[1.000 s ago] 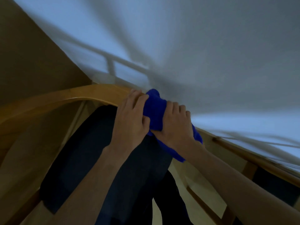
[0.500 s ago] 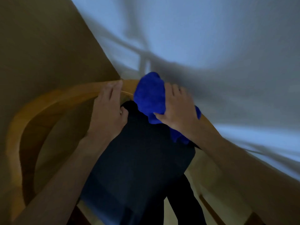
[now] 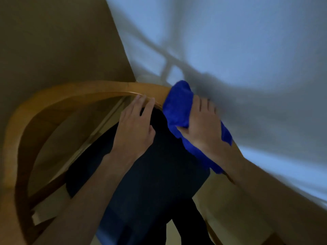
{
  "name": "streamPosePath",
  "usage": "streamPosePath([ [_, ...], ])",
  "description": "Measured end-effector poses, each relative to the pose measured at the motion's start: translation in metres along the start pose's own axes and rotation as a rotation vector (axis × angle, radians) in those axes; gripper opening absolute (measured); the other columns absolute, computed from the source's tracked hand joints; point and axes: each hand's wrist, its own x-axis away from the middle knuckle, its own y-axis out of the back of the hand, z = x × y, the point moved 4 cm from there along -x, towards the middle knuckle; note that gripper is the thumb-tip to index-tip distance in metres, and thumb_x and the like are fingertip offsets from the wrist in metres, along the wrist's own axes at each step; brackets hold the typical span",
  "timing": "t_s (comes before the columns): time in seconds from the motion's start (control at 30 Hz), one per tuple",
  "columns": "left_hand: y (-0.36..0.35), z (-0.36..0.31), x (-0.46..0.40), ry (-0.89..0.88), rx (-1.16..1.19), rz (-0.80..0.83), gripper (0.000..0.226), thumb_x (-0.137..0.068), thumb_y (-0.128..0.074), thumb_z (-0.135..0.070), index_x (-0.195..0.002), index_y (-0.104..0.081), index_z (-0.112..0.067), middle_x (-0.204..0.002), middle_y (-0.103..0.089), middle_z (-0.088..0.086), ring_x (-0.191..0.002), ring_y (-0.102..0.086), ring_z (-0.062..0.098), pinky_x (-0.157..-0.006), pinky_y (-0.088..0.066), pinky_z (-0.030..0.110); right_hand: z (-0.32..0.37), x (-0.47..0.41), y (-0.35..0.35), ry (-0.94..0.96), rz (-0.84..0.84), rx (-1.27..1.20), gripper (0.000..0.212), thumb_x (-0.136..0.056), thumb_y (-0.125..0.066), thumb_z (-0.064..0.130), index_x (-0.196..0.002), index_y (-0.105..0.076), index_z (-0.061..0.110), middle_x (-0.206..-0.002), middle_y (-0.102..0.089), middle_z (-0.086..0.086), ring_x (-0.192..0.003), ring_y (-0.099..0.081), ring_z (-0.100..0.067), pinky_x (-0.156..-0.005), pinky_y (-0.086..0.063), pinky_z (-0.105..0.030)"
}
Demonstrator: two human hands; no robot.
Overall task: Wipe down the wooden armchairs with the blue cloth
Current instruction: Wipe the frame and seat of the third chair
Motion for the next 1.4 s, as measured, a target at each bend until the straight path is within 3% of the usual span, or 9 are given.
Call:
streamPosePath([
  [0.27,0.017,0.044,0.018,0.202,-0.055,-0.046,0.074,-0.083,-0.066,-0.013,-0.147,-0.032,-0.006,-0.152,-0.032,0.015,-0.143,-0.027,0.03,-0.111,-0.032,0.044,0.122,-0.107,0.005,0.453,0.052,0.007,0.06,-0.081,-0.067,0.049,-0.125,-0.045,0.015,-0.12,-0.059,-0.005,-0.107,-0.055,-0.028,-0.084,-0.044,-0.04],
  [0.4,0.018,0.051,0.025,0.255,-0.035,-0.067,0.074,-0.085,-0.065,-0.016,-0.149,-0.028,-0.008,-0.154,-0.03,0.013,-0.144,-0.024,0.027,-0.114,-0.028,0.043,0.068,-0.072,0.01,0.329,0.026,-0.041,0.071,-0.082,-0.066,0.053,-0.134,-0.042,0.011,-0.127,-0.053,-0.01,-0.113,-0.051,-0.032,-0.092,-0.043,-0.043],
  [0.53,0.012,0.05,0.029,0.248,-0.016,-0.086,0.072,-0.086,-0.063,-0.016,-0.148,-0.029,-0.008,-0.153,-0.031,0.013,-0.144,-0.025,0.026,-0.114,-0.029,0.043,-0.006,-0.007,0.011,0.122,0.031,-0.077,0.088,-0.076,-0.06,0.065,-0.135,-0.04,0.004,-0.121,-0.053,-0.015,-0.106,-0.052,-0.035,-0.085,-0.045,-0.041],
  [0.67,0.001,0.047,0.039,0.242,0.026,-0.087,0.069,-0.087,-0.061,-0.015,-0.148,-0.03,-0.008,-0.153,-0.032,0.011,-0.144,-0.026,0.025,-0.114,-0.033,0.043,-0.009,-0.011,0.009,0.131,0.108,-0.067,0.093,-0.074,-0.07,0.059,-0.14,-0.038,0.002,-0.129,-0.051,-0.014,-0.117,-0.05,-0.034,-0.093,-0.045,-0.043],
  [0.8,-0.002,0.061,0.05,0.3,0.057,-0.122,0.071,-0.086,-0.063,-0.016,-0.148,-0.03,-0.007,-0.152,-0.033,0.012,-0.143,-0.028,0.024,-0.115,-0.032,0.042,0.06,-0.071,0.011,0.343,0.076,-0.054,0.079,-0.078,-0.07,0.054,-0.135,-0.043,0.007,-0.127,-0.054,-0.011,-0.115,-0.052,-0.034,-0.089,-0.047,-0.045],
  [0.97,0.008,0.088,0.077,0.389,0.066,-0.183,0.07,-0.085,-0.064,-0.015,-0.147,-0.032,-0.008,-0.15,-0.036,0.011,-0.142,-0.029,0.024,-0.114,-0.029,0.04,0.169,-0.121,0.009,0.591,0.133,-0.028,0.055,-0.081,-0.071,0.038,-0.12,-0.046,0.008,-0.112,-0.059,-0.01,-0.101,-0.059,-0.031,-0.068,-0.037,-0.035],
  [1.13,0.03,0.12,0.117,0.553,0.083,-0.329,0.068,-0.084,-0.063,-0.014,-0.146,-0.035,-0.005,-0.149,-0.037,0.011,-0.142,-0.03,0.025,-0.114,-0.03,0.041,0.271,-0.11,0.03,0.926,0.133,-0.108,0.059,-0.077,-0.076,0.034,-0.118,-0.045,0.004,-0.113,-0.055,-0.014,-0.102,-0.055,-0.035,-0.074,-0.038,-0.038],
  [1.23,0.04,0.138,0.15,0.7,0.075,-0.411,0.065,-0.084,-0.063,-0.015,-0.143,-0.038,0.0,-0.148,-0.039,0.015,-0.143,-0.029,0.028,-0.115,-0.029,0.041,0.342,-0.084,0.041,1.099,0.103,0.068,0.069,-0.076,-0.077,0.036,-0.128,-0.042,0.009,-0.124,-0.054,-0.01,-0.114,-0.051,-0.033,-0.086,-0.041,-0.044],
  [1.4,0.042,0.163,0.203,0.858,0.087,-0.452,0.069,-0.086,-0.063,-0.018,-0.147,-0.033,-0.004,-0.152,-0.036,0.013,-0.145,-0.023,0.025,-0.117,-0.023,0.039,0.409,-0.031,0.029,1.251,0.035,0.415,0.062,-0.08,-0.07,0.01,-0.135,-0.041,0.01,-0.129,-0.052,-0.008,-0.122,-0.044,-0.03,-0.094,-0.037,-0.046],
])
